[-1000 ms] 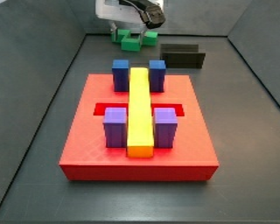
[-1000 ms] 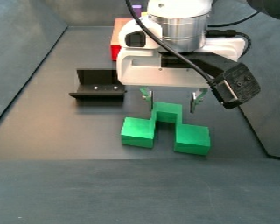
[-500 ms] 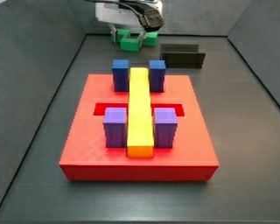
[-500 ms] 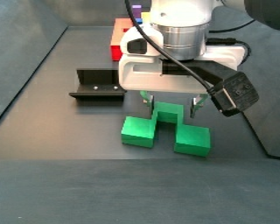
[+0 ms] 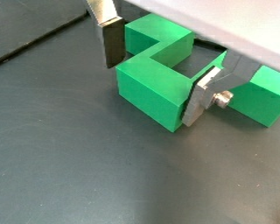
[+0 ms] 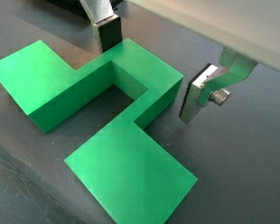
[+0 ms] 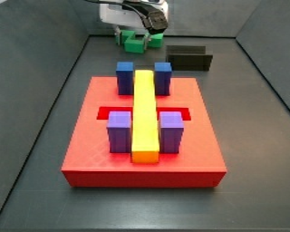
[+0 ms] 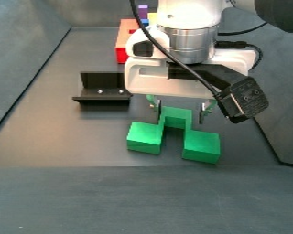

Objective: Pick up the green object. Move up. Place the green object on the fixture. Regrasp the green object. Move to above the board. Insert the green object.
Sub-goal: Pick up the green object.

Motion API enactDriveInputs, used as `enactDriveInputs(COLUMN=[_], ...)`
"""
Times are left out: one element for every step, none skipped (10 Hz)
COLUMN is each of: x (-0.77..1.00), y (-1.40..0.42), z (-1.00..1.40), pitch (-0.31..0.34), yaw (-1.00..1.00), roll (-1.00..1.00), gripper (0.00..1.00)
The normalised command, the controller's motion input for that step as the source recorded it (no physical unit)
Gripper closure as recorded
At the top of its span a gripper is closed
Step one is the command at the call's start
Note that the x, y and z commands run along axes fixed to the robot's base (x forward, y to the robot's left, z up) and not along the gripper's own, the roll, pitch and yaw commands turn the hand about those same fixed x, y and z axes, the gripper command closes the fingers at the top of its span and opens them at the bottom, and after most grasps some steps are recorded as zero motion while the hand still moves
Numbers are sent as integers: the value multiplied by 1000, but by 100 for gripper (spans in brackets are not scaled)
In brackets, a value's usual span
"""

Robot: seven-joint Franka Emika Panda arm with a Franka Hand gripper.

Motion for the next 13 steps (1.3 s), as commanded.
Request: enactDriveInputs(x=[0, 0, 0, 0, 0, 0, 0, 0, 0, 0, 0, 0, 0], y=[0, 0, 0, 0, 0, 0, 0, 0, 0, 0, 0, 0, 0], z=[0, 0, 0, 0, 0, 0, 0, 0, 0, 0, 0, 0, 0], pitch=[0, 0, 0, 0, 0, 0, 0, 0, 0, 0, 0, 0, 0], yaw=[0, 0, 0, 0, 0, 0, 0, 0, 0, 0, 0, 0, 0], roll=[0, 0, 0, 0, 0, 0, 0, 0, 0, 0, 0, 0, 0], gripper=[0, 100, 100, 100, 100, 100, 100, 100, 100, 100, 100, 100, 100])
